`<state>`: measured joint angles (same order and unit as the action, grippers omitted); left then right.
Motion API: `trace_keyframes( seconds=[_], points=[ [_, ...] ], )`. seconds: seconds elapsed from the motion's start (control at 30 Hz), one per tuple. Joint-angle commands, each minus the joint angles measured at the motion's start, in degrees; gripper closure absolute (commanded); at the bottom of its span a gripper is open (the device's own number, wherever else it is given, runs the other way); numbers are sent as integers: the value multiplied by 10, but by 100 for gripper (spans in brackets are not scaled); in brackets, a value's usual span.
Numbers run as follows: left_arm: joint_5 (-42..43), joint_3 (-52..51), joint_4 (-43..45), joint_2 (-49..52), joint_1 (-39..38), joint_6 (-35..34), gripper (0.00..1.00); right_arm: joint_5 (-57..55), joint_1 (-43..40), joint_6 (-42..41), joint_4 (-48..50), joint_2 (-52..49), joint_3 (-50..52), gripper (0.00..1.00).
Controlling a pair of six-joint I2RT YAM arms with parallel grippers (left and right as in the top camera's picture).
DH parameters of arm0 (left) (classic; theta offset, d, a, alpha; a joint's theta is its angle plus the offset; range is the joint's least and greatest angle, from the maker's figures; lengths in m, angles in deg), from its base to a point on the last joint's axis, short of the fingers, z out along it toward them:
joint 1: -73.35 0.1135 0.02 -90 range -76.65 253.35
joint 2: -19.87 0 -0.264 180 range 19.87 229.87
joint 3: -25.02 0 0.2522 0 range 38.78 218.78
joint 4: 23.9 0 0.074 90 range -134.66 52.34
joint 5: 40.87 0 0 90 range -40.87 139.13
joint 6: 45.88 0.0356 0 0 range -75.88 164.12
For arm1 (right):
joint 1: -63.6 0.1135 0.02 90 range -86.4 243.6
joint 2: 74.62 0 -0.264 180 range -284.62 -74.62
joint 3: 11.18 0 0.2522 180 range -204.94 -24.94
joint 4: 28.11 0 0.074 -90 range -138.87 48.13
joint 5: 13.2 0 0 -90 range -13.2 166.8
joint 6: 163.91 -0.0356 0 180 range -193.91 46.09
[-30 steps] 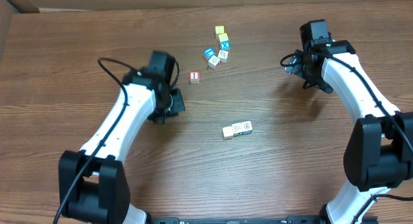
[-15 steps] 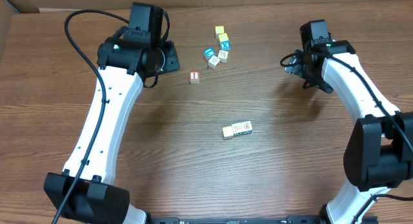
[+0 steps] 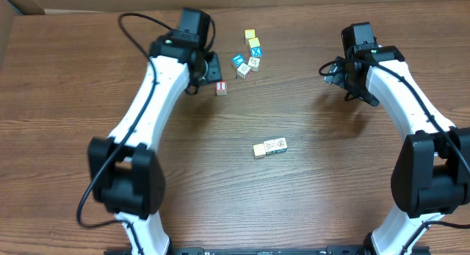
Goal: Flip 4 blocks
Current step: 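Grasp the red I block with the left gripper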
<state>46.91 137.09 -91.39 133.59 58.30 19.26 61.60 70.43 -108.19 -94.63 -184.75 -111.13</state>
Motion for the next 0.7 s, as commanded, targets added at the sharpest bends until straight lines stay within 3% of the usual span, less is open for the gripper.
trace_keyframes(
  seconds=[0.0, 0.27, 0.67],
  points=[
    [6, 7, 18, 43, -16, 7, 41, -2, 1, 3, 1, 15, -8, 0],
    [3, 7, 88, 124, -26, 12, 40, -2, 1, 2, 1, 15, -8, 0],
    [3, 7, 90, 144, -26, 44, 60, -2, 1, 2, 1, 15, -8, 0]
  ],
)
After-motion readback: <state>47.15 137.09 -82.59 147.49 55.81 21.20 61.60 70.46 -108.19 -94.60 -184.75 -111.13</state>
